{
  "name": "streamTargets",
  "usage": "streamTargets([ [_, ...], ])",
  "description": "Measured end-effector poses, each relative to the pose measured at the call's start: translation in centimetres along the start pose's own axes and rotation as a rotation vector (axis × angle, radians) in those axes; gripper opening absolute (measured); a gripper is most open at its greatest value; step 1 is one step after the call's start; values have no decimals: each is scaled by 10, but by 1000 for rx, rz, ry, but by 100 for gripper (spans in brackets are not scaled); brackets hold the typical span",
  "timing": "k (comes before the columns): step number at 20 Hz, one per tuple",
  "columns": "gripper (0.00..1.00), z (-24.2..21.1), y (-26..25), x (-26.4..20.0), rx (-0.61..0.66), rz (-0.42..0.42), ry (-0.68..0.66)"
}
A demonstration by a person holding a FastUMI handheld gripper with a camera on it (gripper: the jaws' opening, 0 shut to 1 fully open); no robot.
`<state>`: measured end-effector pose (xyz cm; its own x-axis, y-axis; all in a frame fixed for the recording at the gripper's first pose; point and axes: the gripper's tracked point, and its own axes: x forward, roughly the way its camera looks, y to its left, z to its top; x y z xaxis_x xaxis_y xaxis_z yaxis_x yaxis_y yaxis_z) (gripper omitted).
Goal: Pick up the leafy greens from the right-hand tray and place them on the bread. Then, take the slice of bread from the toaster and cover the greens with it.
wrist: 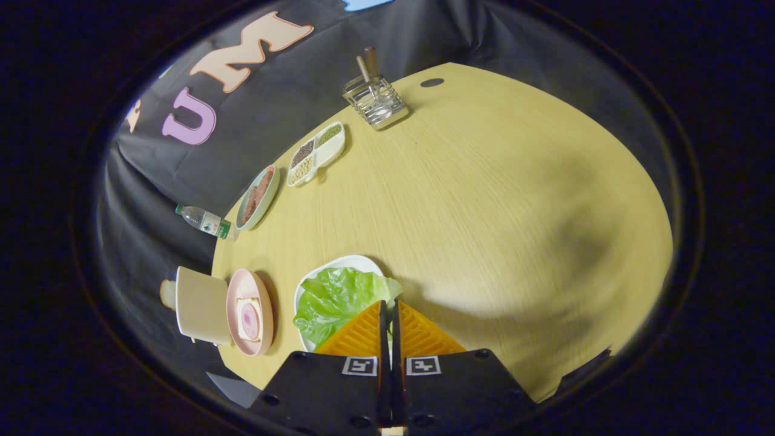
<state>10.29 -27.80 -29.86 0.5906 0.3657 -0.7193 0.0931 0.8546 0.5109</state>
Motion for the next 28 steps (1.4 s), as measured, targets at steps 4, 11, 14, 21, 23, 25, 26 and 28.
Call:
streamTargets([
  [4, 3, 7, 5, -3, -35, -42, -28],
  [11, 3, 14, 39, -35, -148, -140, -83],
  [14, 3, 16, 71, -47, -222, -144, -100],
  [21, 3, 10, 155, -72, -319, -85, -132],
  [23, 3, 7, 183, -77, -329, -42, -142],
  [25, 3, 2, 210, -80, -350, -6, -145],
  [26, 3, 0, 223, -82, -362, 12, -148],
  [28, 3, -5, 254, -85, -382, 61, -154],
])
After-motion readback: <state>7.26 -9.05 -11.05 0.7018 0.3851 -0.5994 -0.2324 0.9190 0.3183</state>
